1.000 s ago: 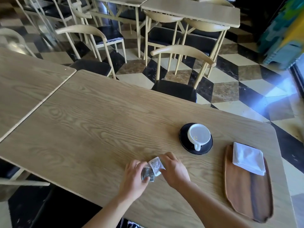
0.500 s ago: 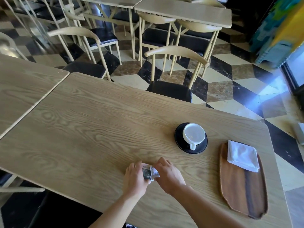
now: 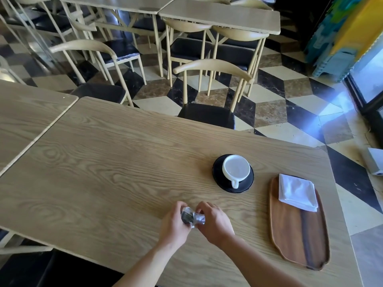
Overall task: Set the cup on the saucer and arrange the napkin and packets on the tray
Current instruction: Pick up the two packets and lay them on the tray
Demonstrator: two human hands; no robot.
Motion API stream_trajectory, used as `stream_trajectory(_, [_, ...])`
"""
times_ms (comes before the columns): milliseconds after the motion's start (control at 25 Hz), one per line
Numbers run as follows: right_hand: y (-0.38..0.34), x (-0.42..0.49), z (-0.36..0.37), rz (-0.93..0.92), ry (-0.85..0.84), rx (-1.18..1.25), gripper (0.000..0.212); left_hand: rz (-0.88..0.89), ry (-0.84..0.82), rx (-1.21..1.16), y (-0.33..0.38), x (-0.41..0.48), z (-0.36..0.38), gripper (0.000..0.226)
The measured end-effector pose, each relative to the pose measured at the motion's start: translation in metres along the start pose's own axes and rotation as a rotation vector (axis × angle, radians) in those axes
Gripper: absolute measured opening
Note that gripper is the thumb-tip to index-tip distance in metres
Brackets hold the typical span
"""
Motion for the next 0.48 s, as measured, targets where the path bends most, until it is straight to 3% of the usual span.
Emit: stream_trajectory(480, [0.077, -0.046, -0.088, 0.294, 0.283, 0.322, 0.010, 0.182, -0.119, -0.003, 0.096, 0.008, 0.061, 0.049])
Point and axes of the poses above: each hand's wrist, its own x-axis towards the middle knuckle, its own z-axis out of the palm, y = z × x, the point moved 8 cm from there along x, towards the middle knuckle
